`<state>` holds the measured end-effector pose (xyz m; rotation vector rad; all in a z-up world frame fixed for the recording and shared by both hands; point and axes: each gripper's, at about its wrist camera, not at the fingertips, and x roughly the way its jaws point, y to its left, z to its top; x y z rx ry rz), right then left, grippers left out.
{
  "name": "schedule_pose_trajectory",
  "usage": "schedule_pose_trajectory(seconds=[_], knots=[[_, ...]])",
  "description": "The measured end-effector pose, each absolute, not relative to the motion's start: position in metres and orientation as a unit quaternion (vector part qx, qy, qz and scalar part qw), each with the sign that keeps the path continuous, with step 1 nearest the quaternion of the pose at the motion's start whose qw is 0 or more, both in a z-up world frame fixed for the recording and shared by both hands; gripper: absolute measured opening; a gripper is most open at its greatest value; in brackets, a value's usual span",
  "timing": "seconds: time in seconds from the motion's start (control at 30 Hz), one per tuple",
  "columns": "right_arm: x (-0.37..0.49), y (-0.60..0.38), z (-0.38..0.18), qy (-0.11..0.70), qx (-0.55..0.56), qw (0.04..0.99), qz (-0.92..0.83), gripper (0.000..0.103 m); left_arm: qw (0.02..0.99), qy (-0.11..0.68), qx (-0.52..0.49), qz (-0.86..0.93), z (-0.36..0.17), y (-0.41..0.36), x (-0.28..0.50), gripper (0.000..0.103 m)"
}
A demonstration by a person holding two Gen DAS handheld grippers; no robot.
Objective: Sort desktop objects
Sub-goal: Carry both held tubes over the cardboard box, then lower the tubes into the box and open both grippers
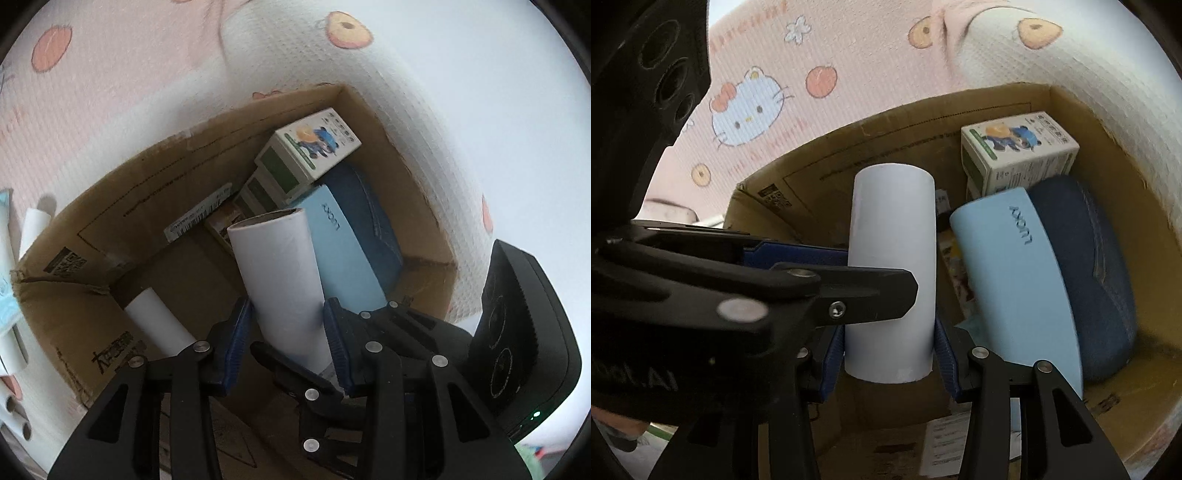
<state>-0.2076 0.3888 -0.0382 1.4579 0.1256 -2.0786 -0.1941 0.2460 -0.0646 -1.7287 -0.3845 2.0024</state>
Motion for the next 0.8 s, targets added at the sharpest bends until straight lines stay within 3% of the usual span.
schedule_pose_trajectory(seconds=[0.3,0.57,0.8], knots=[[-0.226,0.385,-0.053,0.009,0.593,0.305,-0.746,0.042,0.182,-0.171,-0.663,0.706,-0.084,0.236,-0.207,0.046],[-0.228,0.374,-0.070,0.038,0.633,0.296,-0.715,0.042,0.163,-0.210,-0.690,0.673,-0.107,0.226,-0.209,0.045],[-0.226,0.390,-0.076,0.010,0.650,0.286,-0.704,0.043,0.147,-0.209,-0.707,0.659,-0.112,0.238,-0.212,0.045]])
